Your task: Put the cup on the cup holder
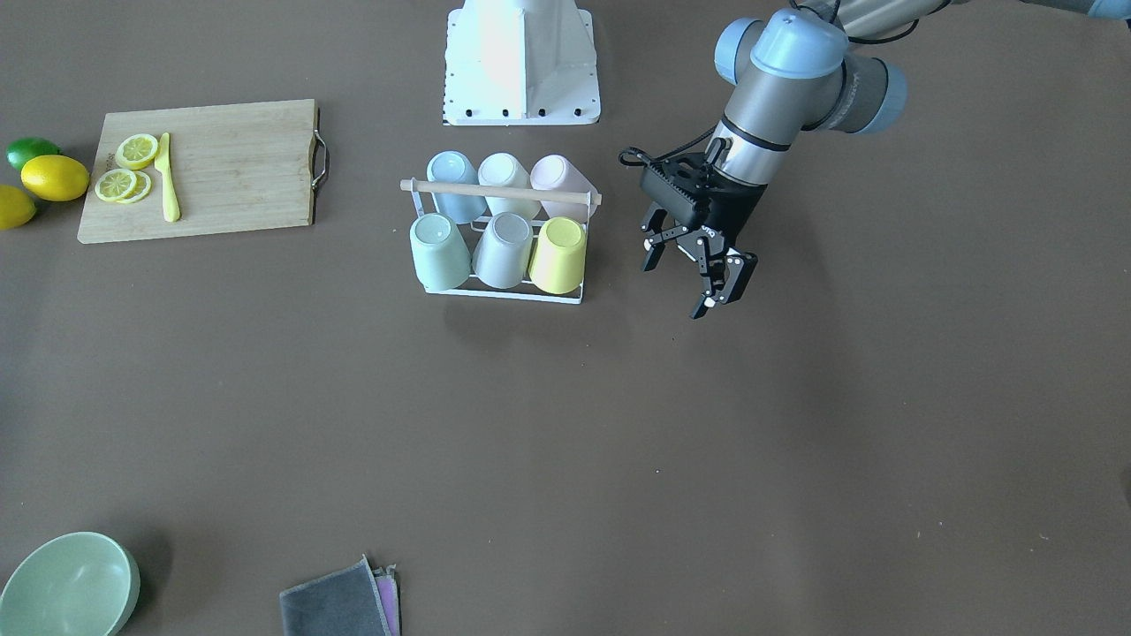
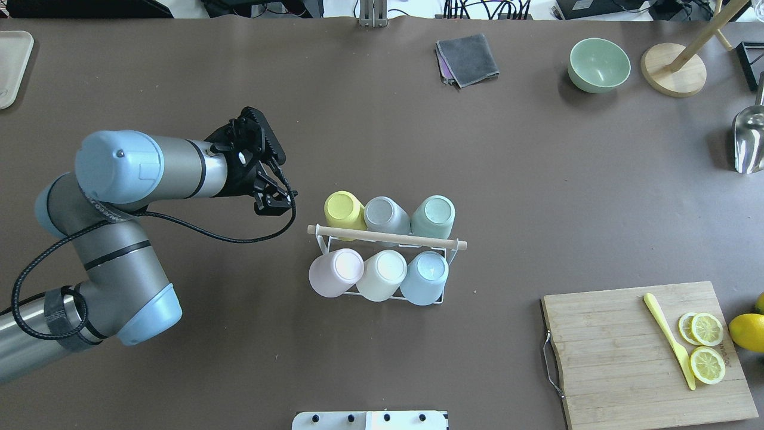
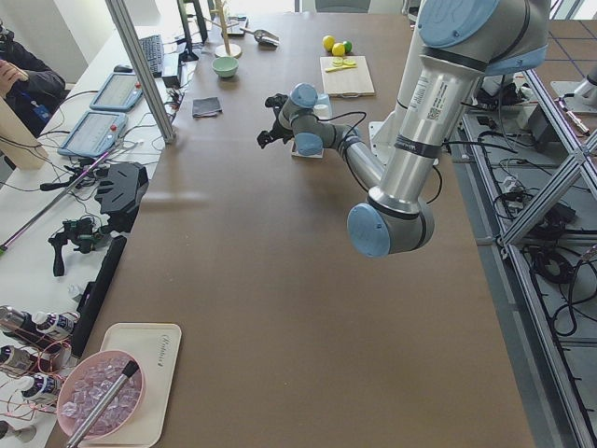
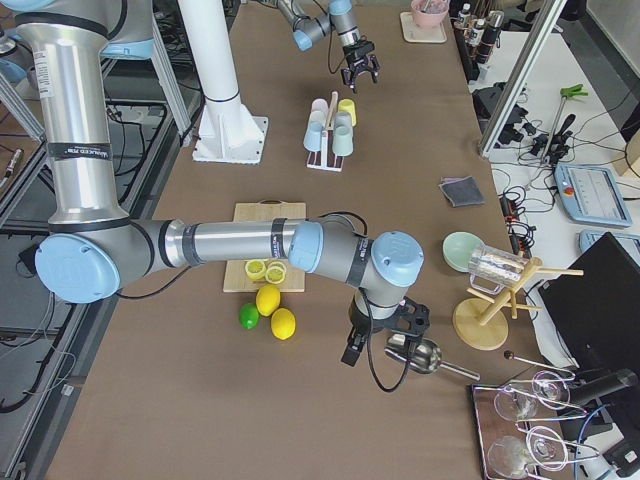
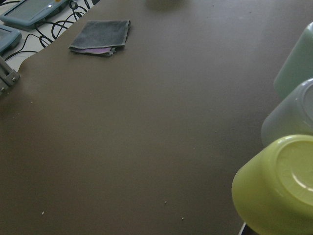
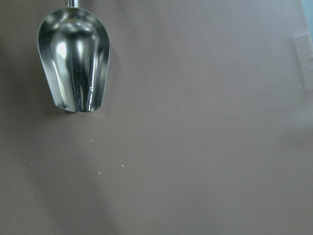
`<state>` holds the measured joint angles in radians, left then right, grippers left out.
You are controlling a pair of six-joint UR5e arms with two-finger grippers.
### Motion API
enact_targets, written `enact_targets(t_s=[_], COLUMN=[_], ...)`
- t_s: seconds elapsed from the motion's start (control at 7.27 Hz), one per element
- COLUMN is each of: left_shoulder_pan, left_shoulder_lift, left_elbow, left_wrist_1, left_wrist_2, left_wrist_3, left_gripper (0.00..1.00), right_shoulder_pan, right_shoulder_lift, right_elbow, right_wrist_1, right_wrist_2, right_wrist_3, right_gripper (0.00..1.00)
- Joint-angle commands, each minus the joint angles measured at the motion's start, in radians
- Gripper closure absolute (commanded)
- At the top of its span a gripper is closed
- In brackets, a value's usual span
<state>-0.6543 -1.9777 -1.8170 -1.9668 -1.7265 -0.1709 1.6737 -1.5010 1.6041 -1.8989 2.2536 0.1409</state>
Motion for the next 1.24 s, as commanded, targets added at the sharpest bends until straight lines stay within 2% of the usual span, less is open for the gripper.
enact_targets(t_s=[0.0,0.14,0.28,0.41,0.55,0.69,0.96,1.1], left_shoulder_pan=[-0.045,-0.08,-0.109,-0.146,-0.218,-0.27,-0.374,-0.475], left_shoulder_lift=[0.02,0.022,0.034,0.074,0.08,0.12,0.303,0.327], left_elbow=[-0.065,-0.076,-0.088,-0.071,-0.044,-0.051,-0.167,-0.18], left_wrist_1=[0.393,0.545,0.619,0.62,0.623,0.626,0.612,0.615], left_wrist_2=[0.004,0.001,-0.017,-0.125,-0.266,-0.328,-0.366,-0.366], left_wrist_3=[-0.002,-0.007,-0.022,-0.15,-0.201,-0.2,-0.197,-0.197], left_gripper=[0.02,0.02,0.02,0.02,0.02,0.02,0.02,0.02], right_shoulder_pan=[0.007,0.007,0.007,0.007,0.007,0.007,0.007,0.007], right_shoulder_lift=[-0.005,-0.005,-0.008,-0.016,-0.024,-0.025,-0.03,-0.028], right_elbow=[-0.009,-0.01,-0.009,-0.013,-0.012,-0.013,-0.009,-0.004], right_wrist_1=[0.004,0.004,0.039,0.061,0.063,0.061,0.061,0.064], right_wrist_2=[0.052,0.052,0.055,0.055,0.054,0.054,0.063,0.066], right_wrist_3=[-0.021,-0.017,-0.012,-0.01,-0.014,-0.012,-0.015,-0.014], right_gripper=[0.0,0.0,0.0,0.0,0.0,0.0,0.0,0.0])
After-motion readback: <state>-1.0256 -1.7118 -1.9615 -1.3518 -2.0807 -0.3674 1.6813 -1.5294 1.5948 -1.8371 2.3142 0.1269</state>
